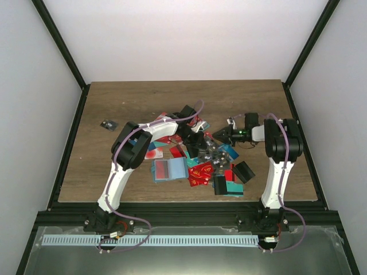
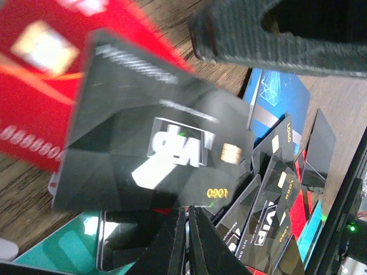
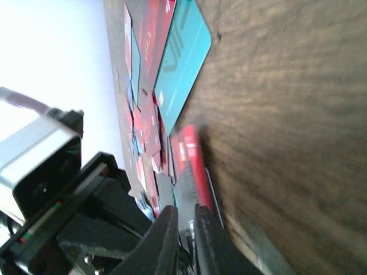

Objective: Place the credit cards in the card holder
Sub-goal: Pick up the credit card from the center of the board.

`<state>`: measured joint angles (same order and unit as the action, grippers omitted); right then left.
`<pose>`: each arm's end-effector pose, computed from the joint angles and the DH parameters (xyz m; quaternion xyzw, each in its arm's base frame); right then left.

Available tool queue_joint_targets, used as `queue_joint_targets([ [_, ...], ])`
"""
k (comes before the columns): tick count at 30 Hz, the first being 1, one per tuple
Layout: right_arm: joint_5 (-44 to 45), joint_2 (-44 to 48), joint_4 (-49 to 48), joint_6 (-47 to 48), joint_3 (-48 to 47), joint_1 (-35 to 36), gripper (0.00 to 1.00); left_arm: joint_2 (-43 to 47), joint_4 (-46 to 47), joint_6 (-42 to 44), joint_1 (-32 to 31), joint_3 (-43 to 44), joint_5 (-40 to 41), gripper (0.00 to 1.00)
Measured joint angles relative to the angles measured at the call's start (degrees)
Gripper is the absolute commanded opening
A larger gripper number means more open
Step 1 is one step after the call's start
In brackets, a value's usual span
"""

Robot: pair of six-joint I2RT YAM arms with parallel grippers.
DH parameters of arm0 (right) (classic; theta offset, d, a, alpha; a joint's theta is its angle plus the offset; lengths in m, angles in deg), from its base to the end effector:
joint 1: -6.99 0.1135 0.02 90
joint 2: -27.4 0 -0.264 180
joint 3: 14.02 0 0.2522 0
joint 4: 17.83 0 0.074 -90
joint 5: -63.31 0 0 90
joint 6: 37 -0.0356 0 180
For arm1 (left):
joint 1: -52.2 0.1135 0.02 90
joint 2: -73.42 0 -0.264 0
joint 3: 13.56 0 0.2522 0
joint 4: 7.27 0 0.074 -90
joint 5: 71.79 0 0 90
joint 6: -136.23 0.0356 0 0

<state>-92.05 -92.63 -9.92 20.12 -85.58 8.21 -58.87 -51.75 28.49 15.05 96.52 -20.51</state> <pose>0.3677 0.0402 0.0793 0.0696 0.8178 0.5655 0.0812 0.3623 -0.3024 0.1200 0.2218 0.8995 -0.3760 0.0195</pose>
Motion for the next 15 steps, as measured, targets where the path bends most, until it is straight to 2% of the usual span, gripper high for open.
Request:
queue_joint_targets([
  [3,-0.5,-1.1,0.3,0.3,-1.7,0.0,0.02,-0.2,0.1,0.9,0.0,0.0,-0.5,0.06],
  [7,-0.6,-1.7,1.8,1.9,-3.1,0.5,0.02,-0.2,0.1,1.5,0.0,0.0,-1.0,0.06],
  [9,-0.6,-1.7,3.0,3.0,-3.4,0.7,0.10,-0.2,0.2,1.5,0.0,0.0,-1.0,0.05],
  [12,0.3,-1.3,5.3,5.1,-3.6,1.0,0.32,-0.2,0.2,1.3,0.0,0.0,-1.0,0.05],
  [15,3.4,0.7,7.3,6.4,-2.6,1.2,0.38,0.1,0.5,1.0,0.0,-0.5,-0.5,0.05],
])
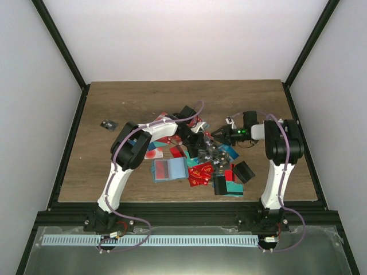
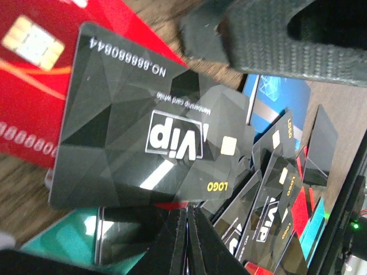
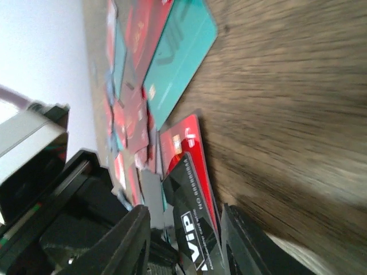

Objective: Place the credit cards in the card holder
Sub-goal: Pick up the credit card from the center of the board.

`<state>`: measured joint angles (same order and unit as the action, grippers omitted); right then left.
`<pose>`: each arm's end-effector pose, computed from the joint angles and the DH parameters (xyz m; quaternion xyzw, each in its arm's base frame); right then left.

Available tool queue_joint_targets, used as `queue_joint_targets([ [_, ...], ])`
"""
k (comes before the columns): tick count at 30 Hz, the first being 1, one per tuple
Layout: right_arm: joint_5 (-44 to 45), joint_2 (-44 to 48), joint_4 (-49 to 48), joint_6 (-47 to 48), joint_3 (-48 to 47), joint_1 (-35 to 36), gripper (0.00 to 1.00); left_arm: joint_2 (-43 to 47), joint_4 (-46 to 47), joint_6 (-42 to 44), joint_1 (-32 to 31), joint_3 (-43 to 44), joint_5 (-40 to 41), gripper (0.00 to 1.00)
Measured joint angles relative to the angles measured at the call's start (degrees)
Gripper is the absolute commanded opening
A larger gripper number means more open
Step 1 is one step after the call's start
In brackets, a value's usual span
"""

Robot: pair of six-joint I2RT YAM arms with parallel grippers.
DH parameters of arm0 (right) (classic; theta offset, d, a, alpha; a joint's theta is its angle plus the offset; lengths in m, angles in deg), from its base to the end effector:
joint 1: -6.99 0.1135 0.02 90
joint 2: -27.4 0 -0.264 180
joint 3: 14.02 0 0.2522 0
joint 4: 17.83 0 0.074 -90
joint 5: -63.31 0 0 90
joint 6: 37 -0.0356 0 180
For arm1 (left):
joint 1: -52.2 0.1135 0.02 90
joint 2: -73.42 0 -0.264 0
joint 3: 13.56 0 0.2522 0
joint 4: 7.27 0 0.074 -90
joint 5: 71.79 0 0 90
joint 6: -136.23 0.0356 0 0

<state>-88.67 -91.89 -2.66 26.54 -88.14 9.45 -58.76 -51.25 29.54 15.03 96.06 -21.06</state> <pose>0.3702 0.0474 0.0861 0.0434 0.8380 0.5368 0.0882 0.3614 -0.3023 0.1192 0.2312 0.8954 -0.3801 0.0217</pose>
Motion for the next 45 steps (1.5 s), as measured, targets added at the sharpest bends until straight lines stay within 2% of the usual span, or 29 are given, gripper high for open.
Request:
queue_joint_targets([
  [8,8.1,4.5,3.1,2.2,1.2,0.4,0.39,3.7,-1.5,-1.7,-0.1,-3.7,6.3,0.04],
  [20,11.5,6.4,4.7,3.4,2.0,4.4,0.36,1.2,-0.8,-4.1,0.0,0.2,8.5,0.04],
  [27,7.7,6.4,2.8,0.3,4.0,3.4,0.30,1.4,0.6,-4.3,0.6,-1.2,6.5,0.04],
  [32,0.2,7.9,0.7,-3.0,8.1,3.1,0.26,3.6,2.8,-4.7,1.4,-5.4,5.6,0.04],
  [38,-7.6,12.7,-2.1,-5.5,13.5,4.7,0.26,5.5,8.2,-5.8,1.1,-10.1,4.0,0.04],
  [45,-7.0,12.5,-2.8,-7.4,17.1,5.8,0.25,6.7,12.5,-6.9,-0.7,-13.6,2.5,0.04],
])
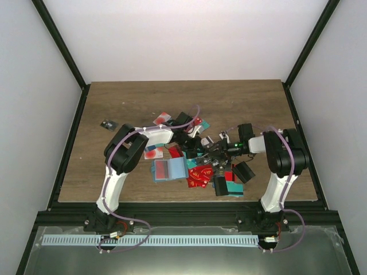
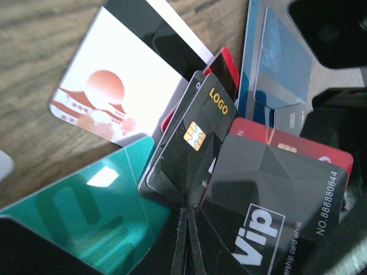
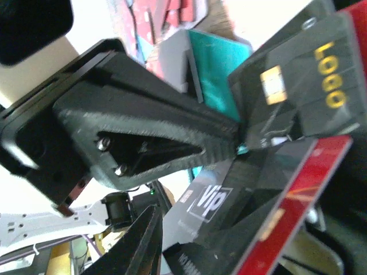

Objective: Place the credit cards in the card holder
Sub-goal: Pick up the credit card from the center of the board.

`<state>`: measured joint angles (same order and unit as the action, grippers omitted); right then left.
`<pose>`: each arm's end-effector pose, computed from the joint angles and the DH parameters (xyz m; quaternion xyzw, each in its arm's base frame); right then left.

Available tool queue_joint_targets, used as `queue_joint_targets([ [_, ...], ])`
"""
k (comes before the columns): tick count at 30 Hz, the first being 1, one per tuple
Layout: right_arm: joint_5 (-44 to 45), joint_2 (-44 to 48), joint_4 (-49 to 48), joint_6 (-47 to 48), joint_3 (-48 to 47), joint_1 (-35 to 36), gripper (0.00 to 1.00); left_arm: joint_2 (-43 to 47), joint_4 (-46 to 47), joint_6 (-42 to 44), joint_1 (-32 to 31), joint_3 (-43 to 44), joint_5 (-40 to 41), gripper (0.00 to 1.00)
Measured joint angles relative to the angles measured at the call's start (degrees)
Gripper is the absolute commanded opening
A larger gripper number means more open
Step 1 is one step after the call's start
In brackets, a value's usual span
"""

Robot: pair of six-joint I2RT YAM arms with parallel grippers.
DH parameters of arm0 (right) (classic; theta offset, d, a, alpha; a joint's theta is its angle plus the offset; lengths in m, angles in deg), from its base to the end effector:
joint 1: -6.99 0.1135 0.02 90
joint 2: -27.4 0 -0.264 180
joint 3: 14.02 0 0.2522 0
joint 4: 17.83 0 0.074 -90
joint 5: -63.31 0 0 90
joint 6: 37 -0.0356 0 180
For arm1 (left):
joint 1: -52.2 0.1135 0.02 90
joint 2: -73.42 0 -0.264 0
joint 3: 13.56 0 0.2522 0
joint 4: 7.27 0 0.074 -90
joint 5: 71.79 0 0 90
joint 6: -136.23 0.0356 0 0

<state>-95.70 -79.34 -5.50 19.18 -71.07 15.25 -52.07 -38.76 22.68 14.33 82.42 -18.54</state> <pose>0.2920 0.0760 0.0974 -0.0433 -0.8101 -0.5846 0.0114 0.3362 -0.2884 0.1146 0.1928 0.9018 -0.3837 0.0484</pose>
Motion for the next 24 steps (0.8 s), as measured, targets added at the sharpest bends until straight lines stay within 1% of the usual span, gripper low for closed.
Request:
queue_joint_targets([
  [4,4.0,-0.3,3.4,1.2,-0.6,0.0,0.24,0.5,1.5,-0.8,-0.6,-1.6,-0.5,0.04],
  [9,8.1,-0.2,6.1,1.4,-0.6,0.0,0.08,1.0,2.2,-1.7,-0.7,-2.4,-0.2,0.04],
  [13,9.9,0.9,8.2,1.1,-0.7,0.0,0.01,1.9,1.8,-2.0,-0.9,-3.0,0.7,0.05],
  [19,10.3,5.9,12.3,1.8,-1.8,0.0,0.01,7.0,-3.1,-3.0,-0.9,-4.9,4.5,0.17],
  [24,9.8,12.3,15.2,1.7,-4.1,0.0,0.01,18.3,-7.8,-5.3,0.5,-5.4,7.2,0.29],
])
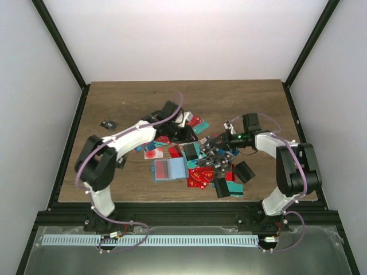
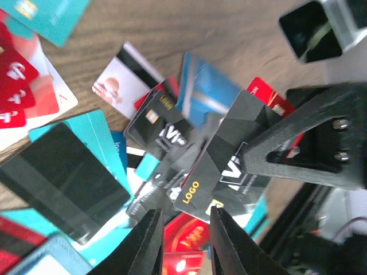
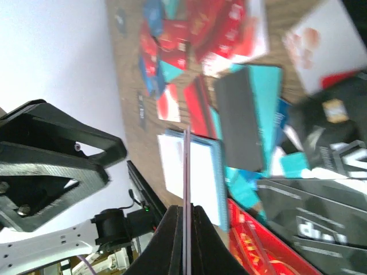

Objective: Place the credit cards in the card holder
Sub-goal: Pick up the credit card from the center of the board.

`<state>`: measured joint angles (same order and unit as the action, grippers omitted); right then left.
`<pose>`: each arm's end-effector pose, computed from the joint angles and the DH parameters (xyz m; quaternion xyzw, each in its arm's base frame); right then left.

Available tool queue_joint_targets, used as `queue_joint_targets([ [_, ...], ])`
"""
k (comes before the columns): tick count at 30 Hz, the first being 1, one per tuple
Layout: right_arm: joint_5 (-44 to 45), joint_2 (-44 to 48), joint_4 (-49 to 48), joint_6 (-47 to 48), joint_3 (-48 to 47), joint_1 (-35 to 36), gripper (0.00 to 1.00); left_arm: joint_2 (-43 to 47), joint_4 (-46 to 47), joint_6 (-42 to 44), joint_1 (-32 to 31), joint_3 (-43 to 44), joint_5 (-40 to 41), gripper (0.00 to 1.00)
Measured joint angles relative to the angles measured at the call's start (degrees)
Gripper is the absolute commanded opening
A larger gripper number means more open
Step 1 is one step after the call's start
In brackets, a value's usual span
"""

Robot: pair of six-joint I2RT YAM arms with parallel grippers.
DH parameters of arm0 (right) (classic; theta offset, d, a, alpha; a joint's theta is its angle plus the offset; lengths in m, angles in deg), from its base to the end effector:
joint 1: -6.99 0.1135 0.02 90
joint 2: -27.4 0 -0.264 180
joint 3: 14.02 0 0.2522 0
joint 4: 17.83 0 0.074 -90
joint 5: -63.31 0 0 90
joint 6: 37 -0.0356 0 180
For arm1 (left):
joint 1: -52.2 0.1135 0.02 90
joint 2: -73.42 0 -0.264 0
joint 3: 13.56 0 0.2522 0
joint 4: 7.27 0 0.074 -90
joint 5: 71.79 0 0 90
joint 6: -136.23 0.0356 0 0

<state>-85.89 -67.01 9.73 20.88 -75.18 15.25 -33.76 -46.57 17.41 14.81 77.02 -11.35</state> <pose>0.2887 0.0728 0.1579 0.0522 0.8490 0.5243 0.0407 0.3060 -0.2559 0.2068 0.1437 0.9162 -0.3591 0.1043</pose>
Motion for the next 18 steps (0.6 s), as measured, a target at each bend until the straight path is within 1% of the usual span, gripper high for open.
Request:
queue_joint_targets([
  [4,-0.8,6.7,-0.4,-2.9,-1.2,0.4,0.01,9.9,0.1,-4.0,2.5,-3.3,-0.2,0.39],
  [6,-1.2,10.5,-1.8,-5.1,-1.2,1.0,0.01,14.9,1.0,-7.6,3.8,-7.3,-1.2,0.42],
  [10,-2.6,16.9,-9.2,-11.3,-0.3,3.4,0.01,21.9,6.9,-15.3,5.1,-15.7,-3.9,0.48],
  [14,-2.9,19.3,-15.7,-16.9,1.0,6.5,0.01,24.8,12.1,-20.5,5.2,-19.7,-5.8,0.49],
  [18,-1.8,19.4,-19.2,-20.1,1.0,9.3,0.01,27.2,17.2,-24.4,5.8,-22.6,-7.2,0.48],
])
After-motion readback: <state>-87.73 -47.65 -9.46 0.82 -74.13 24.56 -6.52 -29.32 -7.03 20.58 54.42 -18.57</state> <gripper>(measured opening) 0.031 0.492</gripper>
